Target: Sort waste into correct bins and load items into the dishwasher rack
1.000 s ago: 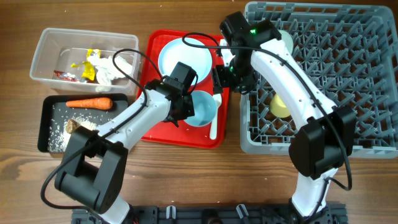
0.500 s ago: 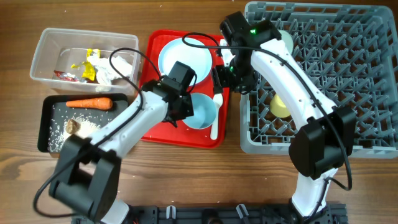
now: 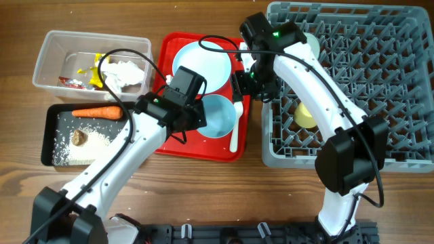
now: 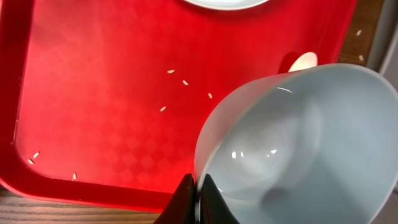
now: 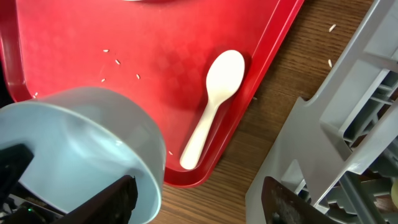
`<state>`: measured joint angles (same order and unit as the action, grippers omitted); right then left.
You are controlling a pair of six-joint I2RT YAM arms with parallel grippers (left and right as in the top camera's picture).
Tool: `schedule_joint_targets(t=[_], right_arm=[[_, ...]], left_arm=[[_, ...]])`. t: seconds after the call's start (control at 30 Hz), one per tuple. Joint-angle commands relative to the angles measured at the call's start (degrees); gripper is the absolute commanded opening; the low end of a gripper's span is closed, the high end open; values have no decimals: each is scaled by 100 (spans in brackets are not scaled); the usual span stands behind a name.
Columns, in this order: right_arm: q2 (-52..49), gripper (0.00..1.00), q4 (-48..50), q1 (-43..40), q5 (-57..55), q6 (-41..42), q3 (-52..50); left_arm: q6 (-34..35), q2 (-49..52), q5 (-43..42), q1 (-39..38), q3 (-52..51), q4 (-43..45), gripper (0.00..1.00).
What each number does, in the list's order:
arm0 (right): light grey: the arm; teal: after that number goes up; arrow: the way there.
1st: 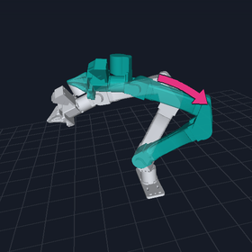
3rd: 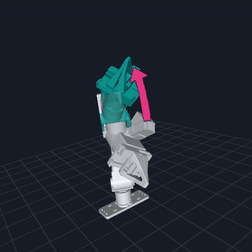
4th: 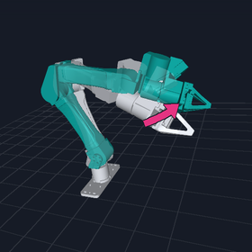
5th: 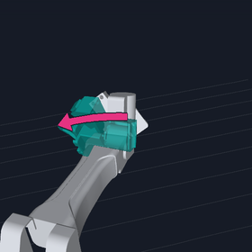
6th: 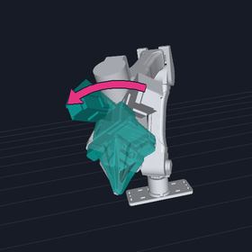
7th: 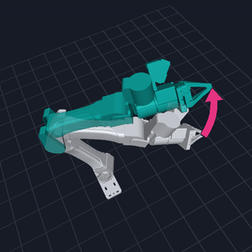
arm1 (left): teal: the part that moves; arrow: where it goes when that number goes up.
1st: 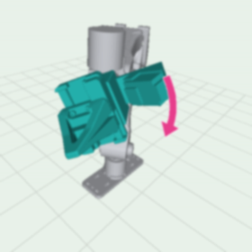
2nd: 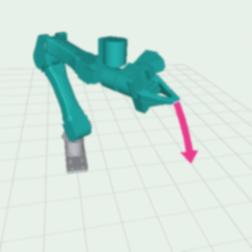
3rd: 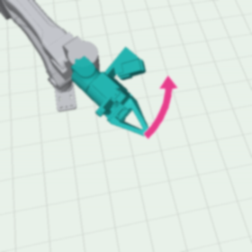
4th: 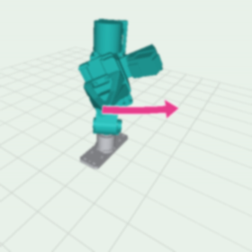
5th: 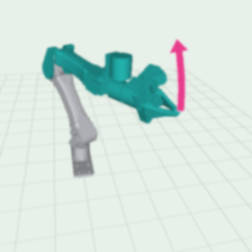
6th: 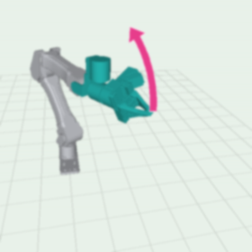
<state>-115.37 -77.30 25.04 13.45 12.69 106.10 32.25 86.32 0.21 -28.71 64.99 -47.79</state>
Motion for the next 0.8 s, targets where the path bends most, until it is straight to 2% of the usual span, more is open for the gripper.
schedule_joint_targets(t=[0.0,0.77], right_arm=[[83,66,13,9,-48,-61,-70],[83,66,-9,190,205,-76,-70]], left_arm=[[-46,-155,94,28,7,-33,4],[-46,-157,98,92,7,59,4]])
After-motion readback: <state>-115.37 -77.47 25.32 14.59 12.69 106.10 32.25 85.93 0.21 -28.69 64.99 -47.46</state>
